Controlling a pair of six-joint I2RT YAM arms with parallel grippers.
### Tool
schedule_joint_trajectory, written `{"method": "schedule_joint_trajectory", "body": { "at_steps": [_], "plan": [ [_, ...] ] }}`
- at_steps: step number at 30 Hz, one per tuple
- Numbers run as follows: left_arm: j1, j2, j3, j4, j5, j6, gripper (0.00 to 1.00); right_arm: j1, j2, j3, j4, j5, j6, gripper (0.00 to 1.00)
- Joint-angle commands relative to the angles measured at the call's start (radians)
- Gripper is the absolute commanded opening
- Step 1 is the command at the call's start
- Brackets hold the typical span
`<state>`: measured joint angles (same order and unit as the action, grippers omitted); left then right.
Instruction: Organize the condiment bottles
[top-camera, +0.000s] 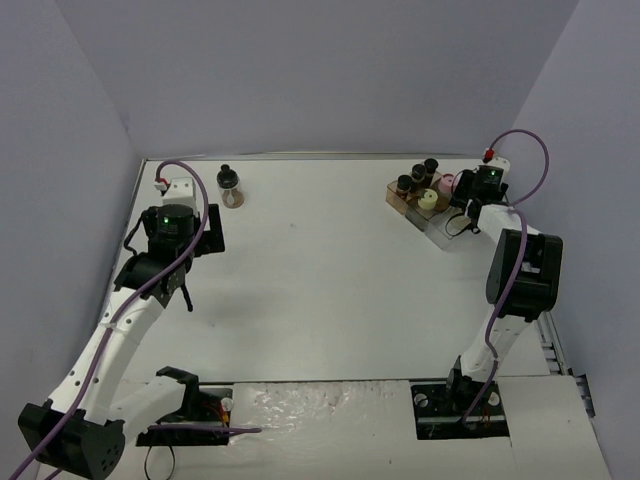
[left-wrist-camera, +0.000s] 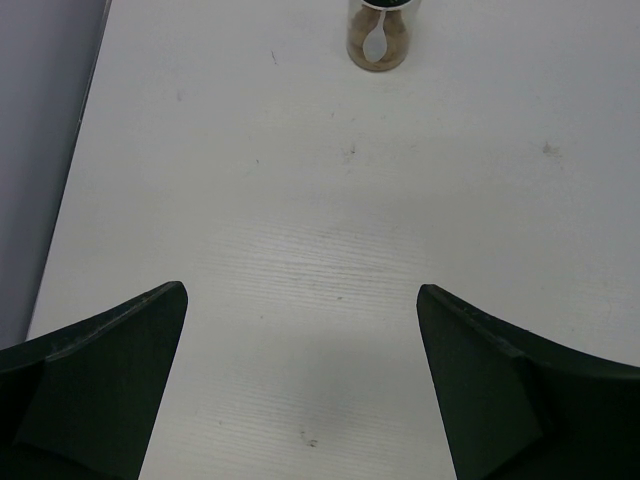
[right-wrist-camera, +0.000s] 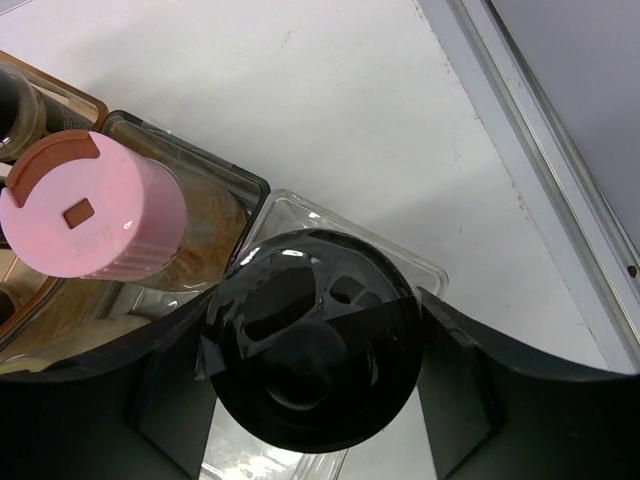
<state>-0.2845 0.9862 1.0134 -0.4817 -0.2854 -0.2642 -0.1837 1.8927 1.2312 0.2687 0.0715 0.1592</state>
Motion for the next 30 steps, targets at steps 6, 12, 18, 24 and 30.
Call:
{"method": "schedule_joint_trajectory", "body": {
  "at_steps": [6, 12, 18, 24, 30],
  "plan": [
    [0.020, 0.128, 0.080, 0.050, 0.093, -0.013, 0.97, -0.007, -0.208, 0.055, -0.060, 0.005, 0.001, 0.94],
    [0.031, 0.302, 0.211, 0.063, 0.129, -0.022, 0.97, -0.007, -0.414, 0.034, -0.164, -0.128, 0.021, 1.00],
    [0.063, 0.518, 0.317, 0.199, 0.137, 0.012, 0.97, -0.002, -0.599, -0.051, -0.161, -0.236, 0.065, 1.00],
    [0.119, 0.751, 0.447, 0.372, 0.194, 0.062, 0.97, -0.002, -0.700, -0.089, -0.147, -0.349, 0.082, 1.00],
    [0.170, 0.909, 0.539, 0.471, 0.238, 0.024, 0.97, 0.000, -0.733, -0.126, -0.110, -0.415, 0.076, 1.00]
  ]
}}
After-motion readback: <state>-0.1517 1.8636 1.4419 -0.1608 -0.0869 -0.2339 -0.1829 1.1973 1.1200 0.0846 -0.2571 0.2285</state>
